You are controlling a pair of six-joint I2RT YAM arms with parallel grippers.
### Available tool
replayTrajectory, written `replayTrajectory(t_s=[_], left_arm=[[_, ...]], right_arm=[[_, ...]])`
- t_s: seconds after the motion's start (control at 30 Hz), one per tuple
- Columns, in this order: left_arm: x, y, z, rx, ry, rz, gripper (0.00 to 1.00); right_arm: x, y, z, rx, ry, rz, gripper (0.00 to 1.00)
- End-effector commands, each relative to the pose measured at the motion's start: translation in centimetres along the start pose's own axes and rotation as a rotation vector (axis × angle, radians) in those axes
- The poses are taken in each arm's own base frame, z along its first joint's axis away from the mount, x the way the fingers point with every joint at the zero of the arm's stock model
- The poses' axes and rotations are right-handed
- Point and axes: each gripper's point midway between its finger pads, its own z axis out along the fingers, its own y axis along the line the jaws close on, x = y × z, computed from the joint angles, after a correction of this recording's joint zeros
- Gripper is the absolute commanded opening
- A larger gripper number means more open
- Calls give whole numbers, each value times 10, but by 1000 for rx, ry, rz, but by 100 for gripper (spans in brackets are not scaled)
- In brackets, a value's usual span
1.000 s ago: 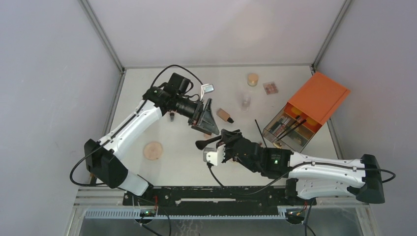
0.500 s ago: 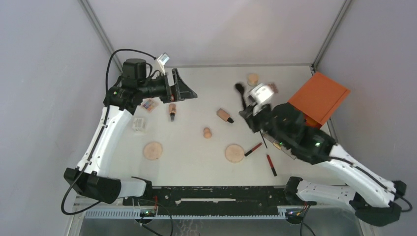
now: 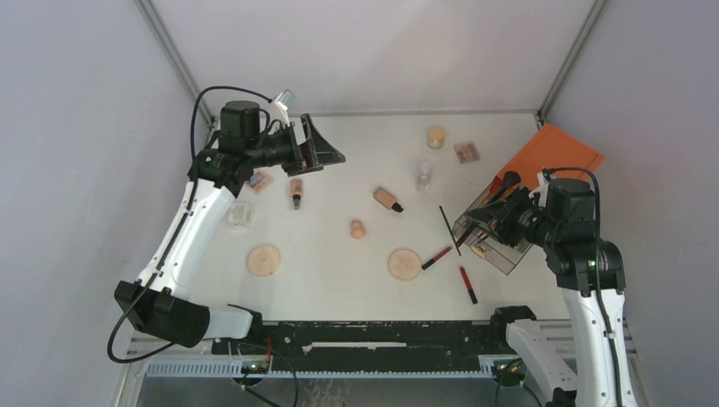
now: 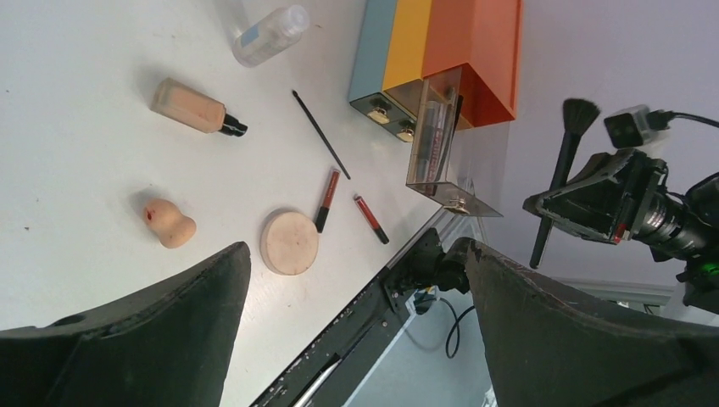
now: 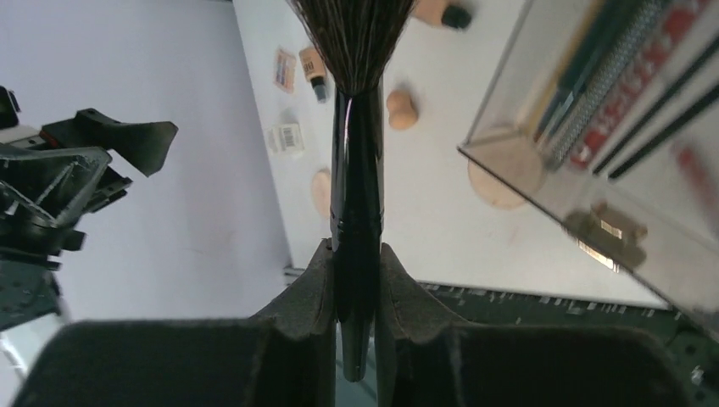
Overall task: Organize the makeup
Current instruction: Place the makeup brush in the drawer.
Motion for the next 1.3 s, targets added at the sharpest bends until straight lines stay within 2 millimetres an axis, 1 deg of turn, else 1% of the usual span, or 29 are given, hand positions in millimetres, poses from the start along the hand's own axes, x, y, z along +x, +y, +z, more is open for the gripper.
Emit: replayTrajectory(t_s=[0.0, 0.1, 0.17, 0.27, 0.43, 0.6, 0.7, 0.83, 0.97, 1.27], left_arm=[[2, -7, 4, 38, 5, 7, 100], [6, -6, 2, 37, 9, 10, 100], [8, -5, -1, 26, 12, 15, 100], [12, -2, -3, 13, 16, 17, 100], [16, 2, -5, -5, 13, 16, 100], [17, 8, -4, -33, 17, 14, 100], [18, 9, -3, -33, 21, 10, 100], [19, 11, -1, -35, 29, 7, 100], [19, 11, 1, -29, 37, 4, 100], [20, 14, 3, -33, 45, 0, 100]], right_arm=[[26, -6, -11, 41, 141, 274, 0], [25, -21, -6, 132, 163, 363, 0], [21, -25, -3, 150, 172, 399, 0], [13, -28, -1, 145, 188, 445, 0], [-1, -32, -1, 85, 226, 511, 0], [-7, -35, 5, 71, 240, 539, 0], [-8, -38, 8, 69, 245, 559, 0], [-1, -42, 16, 32, 299, 607, 0], [-3, -58, 25, 62, 285, 606, 0], [-16, -81, 32, 114, 233, 538, 3]])
